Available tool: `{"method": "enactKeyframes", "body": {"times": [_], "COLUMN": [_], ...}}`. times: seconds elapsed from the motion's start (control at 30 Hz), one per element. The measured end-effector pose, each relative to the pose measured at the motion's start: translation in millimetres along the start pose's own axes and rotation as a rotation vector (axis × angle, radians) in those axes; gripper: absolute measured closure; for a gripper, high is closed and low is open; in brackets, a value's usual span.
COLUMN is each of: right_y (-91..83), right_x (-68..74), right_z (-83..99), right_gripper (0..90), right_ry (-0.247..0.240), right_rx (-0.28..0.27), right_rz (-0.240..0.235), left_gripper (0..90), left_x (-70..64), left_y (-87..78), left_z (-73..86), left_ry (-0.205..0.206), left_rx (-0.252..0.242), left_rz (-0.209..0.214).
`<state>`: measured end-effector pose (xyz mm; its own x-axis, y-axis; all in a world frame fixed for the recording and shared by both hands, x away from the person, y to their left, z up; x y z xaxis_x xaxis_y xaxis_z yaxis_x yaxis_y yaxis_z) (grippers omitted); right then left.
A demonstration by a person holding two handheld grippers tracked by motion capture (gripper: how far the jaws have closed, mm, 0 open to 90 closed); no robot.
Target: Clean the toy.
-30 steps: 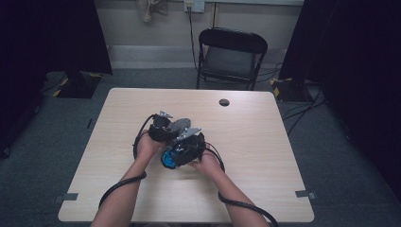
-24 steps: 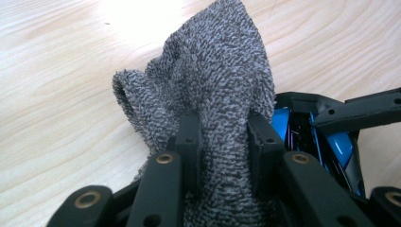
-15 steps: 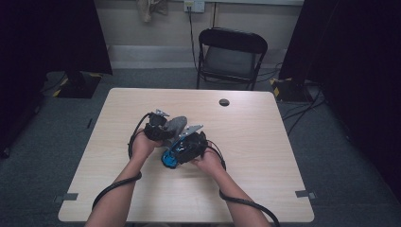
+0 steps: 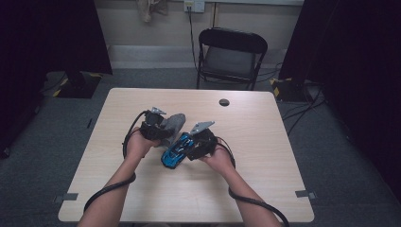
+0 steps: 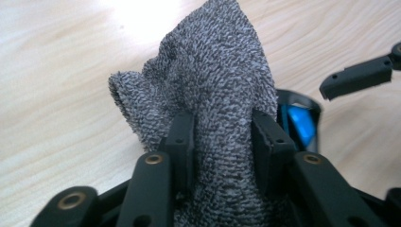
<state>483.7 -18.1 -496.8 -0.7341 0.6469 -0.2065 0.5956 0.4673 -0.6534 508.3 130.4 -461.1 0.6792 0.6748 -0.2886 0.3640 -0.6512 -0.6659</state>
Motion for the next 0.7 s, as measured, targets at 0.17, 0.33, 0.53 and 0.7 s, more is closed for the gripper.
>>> {"method": "enactKeyframes", "body": {"times": [0.17,0.33,0.53,0.7], "right_y": [-21.0,-43.4,-62.8,-76.3], "right_x": [-15.2,-34.5,-50.7,-64.6], "right_z": [4.4,20.2,39.1,57.0], "right_gripper": [15.7,15.6,16.0,16.3], "right_ry": [-0.026,0.002,0.045,0.085], "right_rx": [0.003,0.006,0.013,0.03], "right_rz": [0.042,0.084,0.114,0.127], "left_gripper": [62.9,62.9,62.9,63.0], "left_x": [-24.4,-53.3,-81.9,-99.5], "left_y": [-6.4,1.0,19.2,42.0], "left_z": [-9.7,-12.0,-10.9,-4.9], "left_ry": [0.036,0.075,0.085,0.075], "left_rx": [-0.012,0.006,0.014,0.039], "left_rz": [0.038,0.085,0.128,0.147]}}
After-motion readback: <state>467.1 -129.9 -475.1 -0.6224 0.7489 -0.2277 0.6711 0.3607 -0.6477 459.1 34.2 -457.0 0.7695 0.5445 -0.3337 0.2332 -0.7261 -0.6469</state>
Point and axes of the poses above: each handheld gripper's, and its own axes: y roughly forward along the jaws, z roughly out of its underside, x roughly to its left, the point moved 6 cm from there along y, roughly forward along the jaws, and after that the axes turned 15 degrees about z, right-handed, at the moved point
